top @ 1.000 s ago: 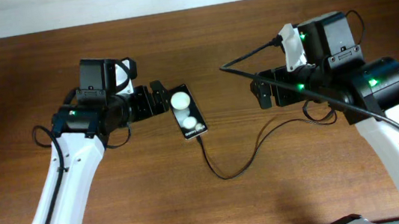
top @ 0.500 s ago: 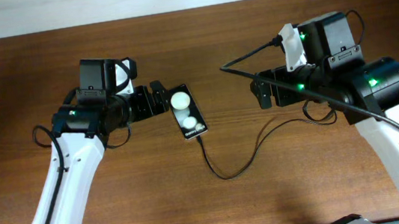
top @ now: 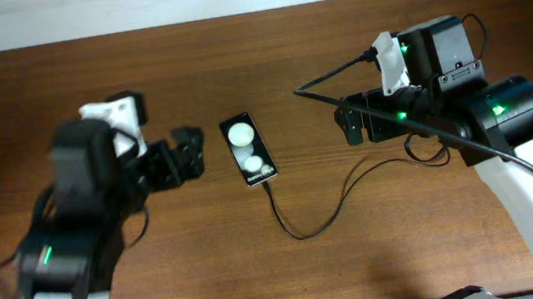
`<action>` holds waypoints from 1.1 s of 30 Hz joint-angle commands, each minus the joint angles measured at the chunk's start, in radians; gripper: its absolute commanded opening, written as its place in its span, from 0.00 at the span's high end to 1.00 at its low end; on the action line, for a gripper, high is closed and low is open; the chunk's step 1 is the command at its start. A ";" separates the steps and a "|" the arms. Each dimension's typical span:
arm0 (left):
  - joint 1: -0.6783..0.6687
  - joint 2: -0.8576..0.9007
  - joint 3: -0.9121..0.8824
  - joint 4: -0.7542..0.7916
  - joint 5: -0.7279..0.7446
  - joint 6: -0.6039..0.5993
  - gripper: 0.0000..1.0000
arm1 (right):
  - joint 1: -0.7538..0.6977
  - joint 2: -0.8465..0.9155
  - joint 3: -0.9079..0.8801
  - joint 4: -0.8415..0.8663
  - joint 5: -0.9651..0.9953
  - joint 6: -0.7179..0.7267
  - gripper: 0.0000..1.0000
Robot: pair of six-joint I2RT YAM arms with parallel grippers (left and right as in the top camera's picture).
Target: Plug charger to phone and switch on socket
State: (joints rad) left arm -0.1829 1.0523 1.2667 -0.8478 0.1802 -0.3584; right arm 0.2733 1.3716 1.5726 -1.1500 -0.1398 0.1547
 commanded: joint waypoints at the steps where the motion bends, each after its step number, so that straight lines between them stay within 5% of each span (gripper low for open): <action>1: 0.000 -0.216 -0.077 -0.011 -0.133 0.017 0.01 | 0.005 -0.006 0.006 0.001 0.002 -0.001 0.01; 6: 0.000 -0.352 -0.091 -0.120 -0.196 0.039 0.01 | 0.005 -0.006 0.006 0.001 0.002 -0.001 0.01; 13: 0.003 -0.431 -0.215 -0.049 -0.258 0.129 0.01 | 0.005 -0.006 0.006 0.001 0.002 -0.001 0.01; 25: 0.003 -0.834 -0.919 0.593 -0.256 0.129 0.01 | 0.005 -0.006 0.006 0.001 0.002 -0.001 0.01; 33: 0.037 -0.977 -1.132 0.737 -0.252 0.129 0.01 | 0.005 -0.006 0.006 0.001 0.002 -0.001 0.01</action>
State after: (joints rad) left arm -0.1764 0.1143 0.1726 -0.1261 -0.0711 -0.2455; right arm 0.2733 1.3716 1.5726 -1.1484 -0.1398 0.1547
